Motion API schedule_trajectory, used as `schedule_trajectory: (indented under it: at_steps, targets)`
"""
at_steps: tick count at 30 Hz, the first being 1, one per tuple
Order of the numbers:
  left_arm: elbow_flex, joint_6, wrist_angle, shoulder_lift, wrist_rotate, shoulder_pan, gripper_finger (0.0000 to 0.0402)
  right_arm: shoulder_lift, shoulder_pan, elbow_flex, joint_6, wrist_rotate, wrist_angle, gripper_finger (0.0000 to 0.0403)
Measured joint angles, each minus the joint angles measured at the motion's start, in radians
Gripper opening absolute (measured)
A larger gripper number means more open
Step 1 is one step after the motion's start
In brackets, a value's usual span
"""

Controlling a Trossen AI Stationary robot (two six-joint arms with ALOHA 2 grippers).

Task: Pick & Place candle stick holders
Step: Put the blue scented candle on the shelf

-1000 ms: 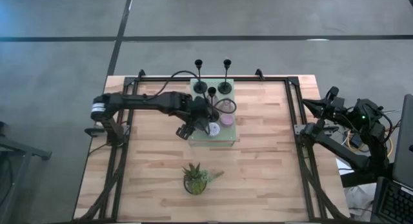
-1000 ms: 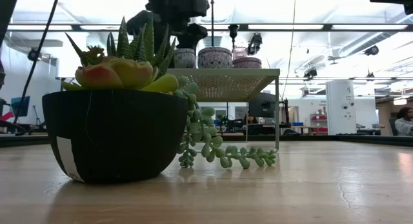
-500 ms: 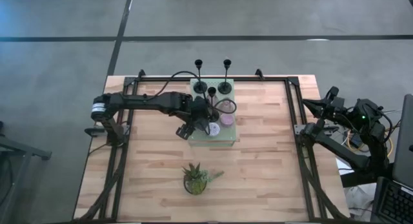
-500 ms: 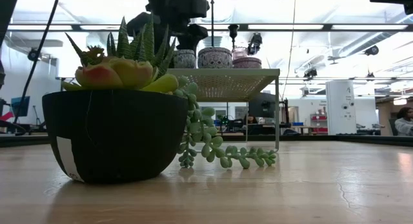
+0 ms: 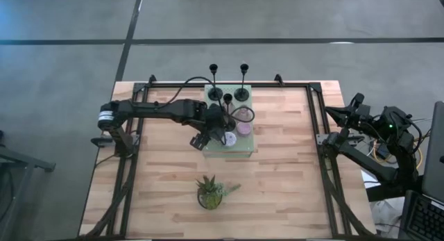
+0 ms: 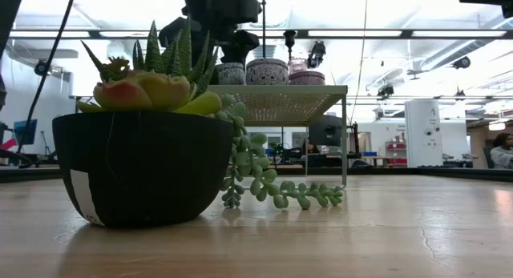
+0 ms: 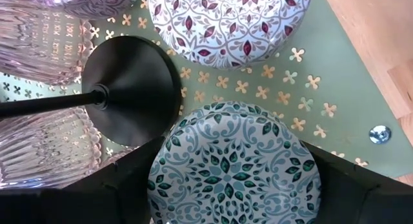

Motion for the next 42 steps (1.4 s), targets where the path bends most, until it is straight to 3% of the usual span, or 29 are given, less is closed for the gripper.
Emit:
schedule_trajectory:
  at_steps: [42]
  targets:
    - [-0.047,0.002,0.043,-0.003,0.008,0.0,0.032,0.0,0.0,0.0,0.0,0.0,0.0,0.0008]
